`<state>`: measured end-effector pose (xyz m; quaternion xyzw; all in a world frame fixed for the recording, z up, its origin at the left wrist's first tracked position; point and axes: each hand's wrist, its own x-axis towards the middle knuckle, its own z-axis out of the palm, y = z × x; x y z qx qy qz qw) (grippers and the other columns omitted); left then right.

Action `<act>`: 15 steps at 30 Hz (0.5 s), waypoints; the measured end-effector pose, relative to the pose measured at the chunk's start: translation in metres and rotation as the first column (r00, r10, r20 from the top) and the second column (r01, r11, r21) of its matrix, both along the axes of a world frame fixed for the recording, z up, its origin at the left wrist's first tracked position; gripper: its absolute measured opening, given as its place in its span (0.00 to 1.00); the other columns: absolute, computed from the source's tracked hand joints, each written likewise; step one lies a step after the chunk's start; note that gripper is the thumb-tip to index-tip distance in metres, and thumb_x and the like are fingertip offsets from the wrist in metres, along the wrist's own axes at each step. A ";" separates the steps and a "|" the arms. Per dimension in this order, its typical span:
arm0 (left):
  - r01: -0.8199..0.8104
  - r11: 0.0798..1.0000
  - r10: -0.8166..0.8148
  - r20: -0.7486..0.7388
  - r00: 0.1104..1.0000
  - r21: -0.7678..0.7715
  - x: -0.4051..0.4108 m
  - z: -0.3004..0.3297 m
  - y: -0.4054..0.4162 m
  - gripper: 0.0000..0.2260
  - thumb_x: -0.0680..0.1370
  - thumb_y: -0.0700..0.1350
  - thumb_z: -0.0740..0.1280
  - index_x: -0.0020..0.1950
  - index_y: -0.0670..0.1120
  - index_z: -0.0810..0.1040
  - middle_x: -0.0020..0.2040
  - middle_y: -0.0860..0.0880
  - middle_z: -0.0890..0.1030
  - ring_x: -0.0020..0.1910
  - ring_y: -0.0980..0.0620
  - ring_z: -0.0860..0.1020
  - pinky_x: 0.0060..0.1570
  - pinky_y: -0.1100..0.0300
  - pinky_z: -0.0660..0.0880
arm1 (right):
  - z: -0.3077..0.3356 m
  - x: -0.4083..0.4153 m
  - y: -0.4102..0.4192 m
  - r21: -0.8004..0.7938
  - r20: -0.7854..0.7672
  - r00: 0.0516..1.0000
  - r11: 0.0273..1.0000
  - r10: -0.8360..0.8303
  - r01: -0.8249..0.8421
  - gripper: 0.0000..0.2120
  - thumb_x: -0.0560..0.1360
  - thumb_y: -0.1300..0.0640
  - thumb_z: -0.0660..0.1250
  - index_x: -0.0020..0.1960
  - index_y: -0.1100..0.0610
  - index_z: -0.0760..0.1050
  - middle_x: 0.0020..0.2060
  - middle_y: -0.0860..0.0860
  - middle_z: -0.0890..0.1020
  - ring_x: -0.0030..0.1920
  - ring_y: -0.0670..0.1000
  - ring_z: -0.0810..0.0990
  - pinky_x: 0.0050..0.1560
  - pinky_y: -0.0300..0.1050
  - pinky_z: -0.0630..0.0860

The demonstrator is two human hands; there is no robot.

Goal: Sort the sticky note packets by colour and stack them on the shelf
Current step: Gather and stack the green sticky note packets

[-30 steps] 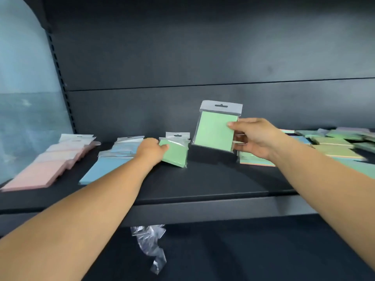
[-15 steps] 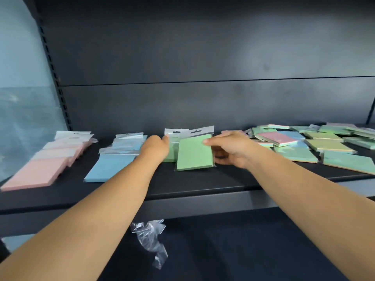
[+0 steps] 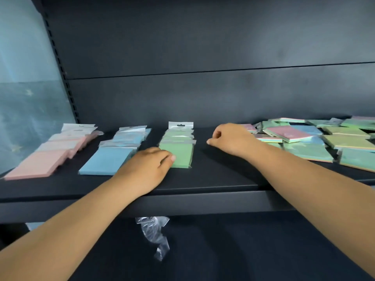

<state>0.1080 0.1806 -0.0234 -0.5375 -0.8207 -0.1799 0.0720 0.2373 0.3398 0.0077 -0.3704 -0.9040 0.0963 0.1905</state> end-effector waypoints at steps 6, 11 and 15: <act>0.052 0.987 -0.040 -0.084 0.996 0.151 0.038 0.009 0.021 0.15 0.80 0.51 0.56 0.61 0.48 0.75 0.63 0.51 0.75 0.63 0.49 0.70 0.61 0.61 0.61 | 0.014 0.073 0.055 0.023 0.106 0.988 0.993 -0.114 0.112 0.16 0.77 0.48 0.59 0.41 0.60 0.75 0.41 0.57 0.75 0.46 0.57 0.72 0.43 0.45 0.67; 0.294 0.956 -0.294 -0.053 0.954 -0.004 0.094 0.023 0.071 0.16 0.81 0.52 0.54 0.66 0.50 0.72 0.65 0.54 0.74 0.65 0.53 0.68 0.62 0.63 0.62 | -0.001 0.110 0.079 -0.126 0.178 0.983 0.992 0.039 -0.017 0.13 0.80 0.47 0.55 0.51 0.48 0.77 0.60 0.53 0.75 0.65 0.55 0.69 0.64 0.45 0.63; 0.220 0.975 -0.220 -0.054 0.974 -0.009 0.121 0.032 0.130 0.16 0.81 0.48 0.53 0.64 0.45 0.73 0.66 0.49 0.72 0.66 0.48 0.67 0.58 0.61 0.61 | -0.009 0.130 0.084 -0.198 0.202 0.967 0.974 0.152 -0.112 0.25 0.79 0.42 0.52 0.75 0.46 0.57 0.76 0.45 0.53 0.76 0.48 0.50 0.73 0.43 0.46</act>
